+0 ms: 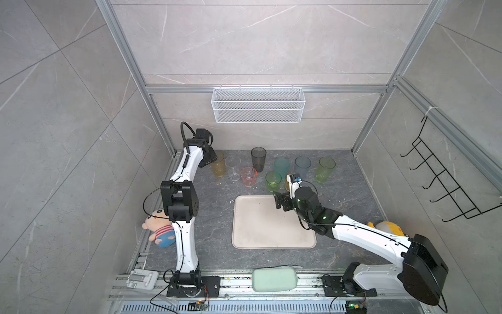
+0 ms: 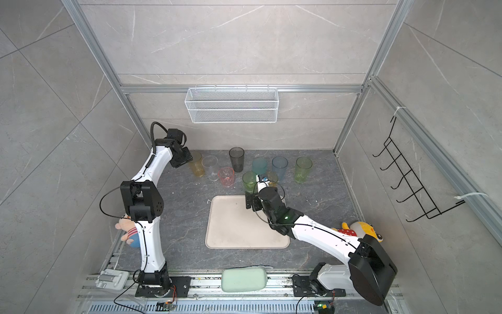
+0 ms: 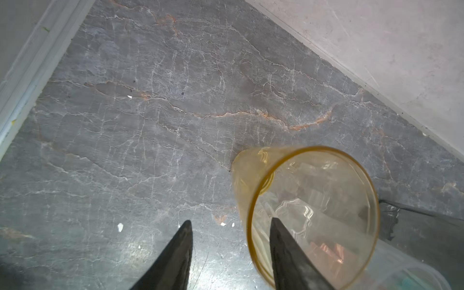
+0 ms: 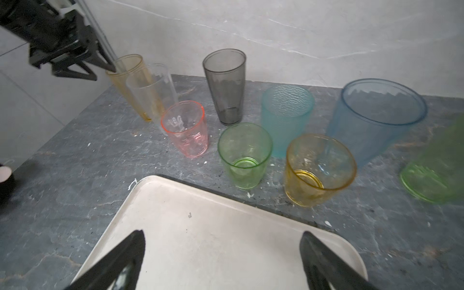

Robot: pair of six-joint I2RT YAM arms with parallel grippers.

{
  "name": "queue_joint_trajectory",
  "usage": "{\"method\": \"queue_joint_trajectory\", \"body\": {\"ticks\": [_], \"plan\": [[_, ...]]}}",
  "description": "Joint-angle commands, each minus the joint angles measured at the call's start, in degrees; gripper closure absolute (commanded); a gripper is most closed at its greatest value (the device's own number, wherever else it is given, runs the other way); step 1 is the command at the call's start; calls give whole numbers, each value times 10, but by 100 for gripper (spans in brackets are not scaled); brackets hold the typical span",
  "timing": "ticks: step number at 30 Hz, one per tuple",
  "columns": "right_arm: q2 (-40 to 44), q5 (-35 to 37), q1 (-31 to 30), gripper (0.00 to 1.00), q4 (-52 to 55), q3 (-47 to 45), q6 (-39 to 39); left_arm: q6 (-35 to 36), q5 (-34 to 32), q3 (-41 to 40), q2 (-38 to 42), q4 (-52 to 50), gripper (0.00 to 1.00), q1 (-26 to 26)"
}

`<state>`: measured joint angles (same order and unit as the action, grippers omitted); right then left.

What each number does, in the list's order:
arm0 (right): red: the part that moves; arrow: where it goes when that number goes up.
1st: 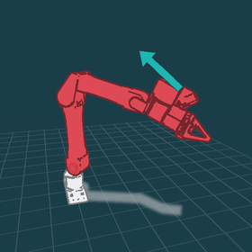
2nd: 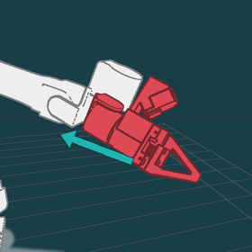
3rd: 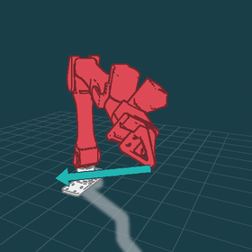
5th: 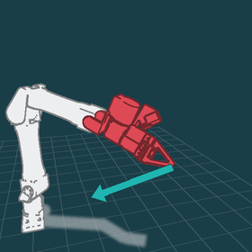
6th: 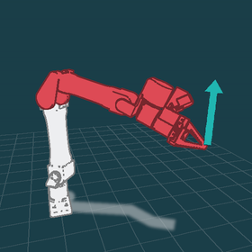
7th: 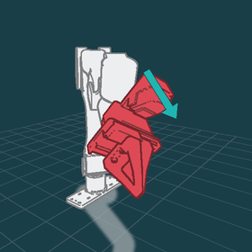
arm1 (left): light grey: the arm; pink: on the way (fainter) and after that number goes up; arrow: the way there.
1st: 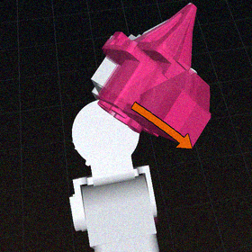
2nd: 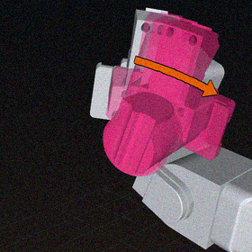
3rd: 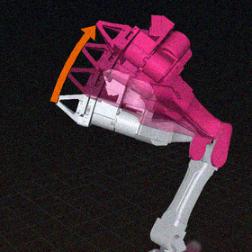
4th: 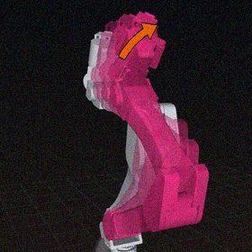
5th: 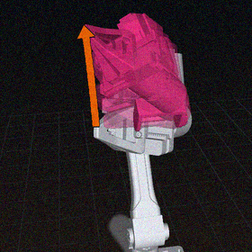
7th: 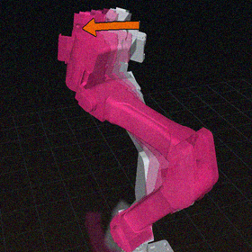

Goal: Place the glasses into the tray
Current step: Pick up the glass from the top-left of the table.

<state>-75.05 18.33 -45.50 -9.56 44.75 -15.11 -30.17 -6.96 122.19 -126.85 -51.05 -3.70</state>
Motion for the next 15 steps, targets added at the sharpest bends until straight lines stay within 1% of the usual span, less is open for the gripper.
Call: {"method": "queue_joint_trajectory", "body": {"ticks": [1, 3, 7, 10, 15], "plan": [[-9, 9, -21, 3, -54, -11, 42, 13, 10, 20, -6, -12, 58, 4], [-14, 2, -28, 3, -64, -12, 44, 12, 15, 20, -8, -9, 64, 4], [-27, -10, -36, 3, -65, -6, 34, 4, 20, 18, -10, -5, 73, 4], [-34, -10, -50, 3, -76, -6, 43, -2, 21, 18, -10, -3, 75, 4], [-49, 13, -61, 3, -72, 2, 53, -4, 23, 17, -10, 0, 78, 4]]}}
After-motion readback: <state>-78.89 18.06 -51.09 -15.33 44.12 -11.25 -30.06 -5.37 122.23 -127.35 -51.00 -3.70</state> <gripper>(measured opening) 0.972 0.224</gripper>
